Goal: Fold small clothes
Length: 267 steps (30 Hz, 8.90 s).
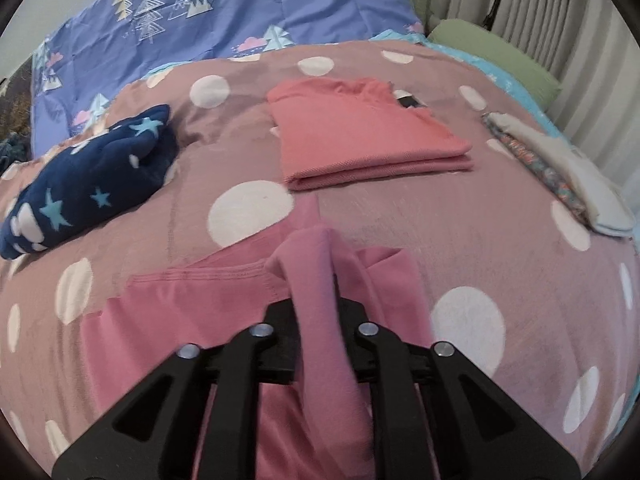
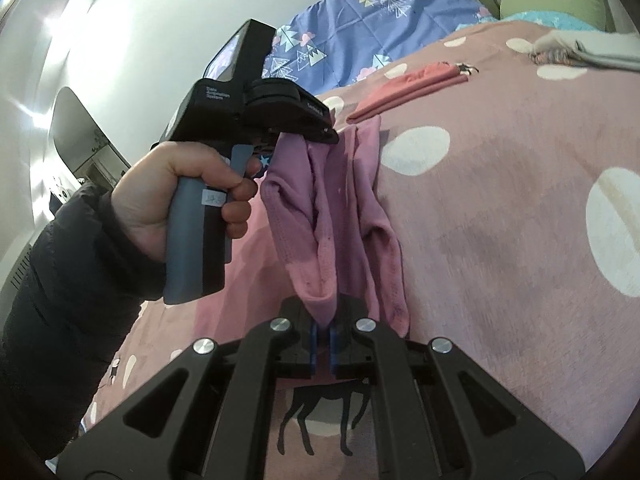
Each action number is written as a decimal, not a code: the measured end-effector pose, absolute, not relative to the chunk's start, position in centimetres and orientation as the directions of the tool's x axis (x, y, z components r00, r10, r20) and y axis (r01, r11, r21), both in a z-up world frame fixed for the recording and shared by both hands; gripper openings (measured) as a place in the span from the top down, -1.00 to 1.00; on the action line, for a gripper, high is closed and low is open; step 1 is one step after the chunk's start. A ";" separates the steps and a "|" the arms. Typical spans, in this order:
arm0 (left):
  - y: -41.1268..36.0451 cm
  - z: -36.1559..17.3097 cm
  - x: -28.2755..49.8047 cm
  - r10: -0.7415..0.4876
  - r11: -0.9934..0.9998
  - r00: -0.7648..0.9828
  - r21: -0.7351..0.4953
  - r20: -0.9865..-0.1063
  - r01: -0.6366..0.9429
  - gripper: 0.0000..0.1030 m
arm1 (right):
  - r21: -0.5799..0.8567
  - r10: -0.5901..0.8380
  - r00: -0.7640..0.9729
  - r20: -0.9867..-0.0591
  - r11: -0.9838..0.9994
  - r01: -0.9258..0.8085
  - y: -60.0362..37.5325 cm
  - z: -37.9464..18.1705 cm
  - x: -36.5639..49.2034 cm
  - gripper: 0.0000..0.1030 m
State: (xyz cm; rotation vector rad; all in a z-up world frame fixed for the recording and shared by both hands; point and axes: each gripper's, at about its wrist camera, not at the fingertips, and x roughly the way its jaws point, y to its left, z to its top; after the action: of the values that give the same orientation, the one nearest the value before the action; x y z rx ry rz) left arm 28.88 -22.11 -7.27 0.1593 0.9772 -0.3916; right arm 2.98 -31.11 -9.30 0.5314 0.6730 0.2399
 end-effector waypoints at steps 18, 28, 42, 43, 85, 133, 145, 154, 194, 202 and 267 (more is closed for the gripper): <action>-10.4 -5.7 7.5 -0.220 0.867 0.670 0.173 -0.709 0.468 -0.60 | 0.690 0.494 0.720 -0.487 0.723 -0.029 -33.1 -10.8 3.5 0.92; -5.5 -10.2 3.7 -0.154 0.920 0.638 0.126 -0.755 0.371 -0.60 | 0.671 0.447 0.724 -0.526 0.741 0.029 -33.4 -11.1 3.5 0.91; -8.1 -10.6 4.7 -0.003 0.903 0.734 0.314 -0.679 0.294 -0.60 | 0.652 0.421 0.729 -0.540 0.757 0.045 -33.3 -9.7 3.3 0.91; -7.7 -10.7 4.7 0.002 0.904 0.730 0.314 -0.684 0.292 -0.61 | 0.647 0.420 0.721 -0.552 0.761 0.053 -33.4 -10.0 3.3 0.91; -8.5 -11.5 5.2 -0.311 0.868 0.559 0.011 -0.769 0.497 0.44 | 0.255 0.223 0.664 -0.714 0.966 -0.051 -31.0 -4.7 20.6 0.14; -6.5 -10.3 18.1 -0.213 0.953 0.657 -0.004 -0.723 0.304 0.81 | 0.164 0.249 0.661 -0.708 0.968 -0.188 -29.0 -10.3 19.2 0.83; -4.6 -10.4 16.7 -0.383 0.918 0.551 -0.237 -0.742 0.318 -0.18 | 0.356 0.371 0.587 -0.720 0.923 -0.146 -33.4 -9.0 15.8 0.16; -3.9 -11.7 16.3 -0.433 0.899 0.533 -0.304 -0.727 0.316 -0.23 | 0.478 0.501 0.552 -0.667 0.856 -0.198 -34.1 -10.1 14.1 0.07; -5.8 -11.4 21.8 -0.510 0.851 0.472 -0.342 -0.719 0.399 0.36 | 0.482 0.524 0.446 -0.725 0.849 -0.215 -32.1 -10.6 21.8 0.55; -7.9 -5.1 18.9 -0.446 0.874 0.612 -0.172 -0.653 0.454 0.49 | 0.470 0.519 0.609 -0.600 0.845 -0.256 -32.5 -3.8 17.9 0.69; -20.6 1.4 22.3 -0.407 0.861 0.762 0.066 -0.503 0.504 -0.97 | -0.002 -0.205 0.855 -0.475 0.973 0.232 -39.9 -1.2 12.1 -0.96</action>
State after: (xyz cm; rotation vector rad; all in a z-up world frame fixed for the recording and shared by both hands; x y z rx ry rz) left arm 22.31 -20.57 1.36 0.2032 0.4985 -0.4995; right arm 12.05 -39.93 -1.18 0.0558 0.4934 -0.2299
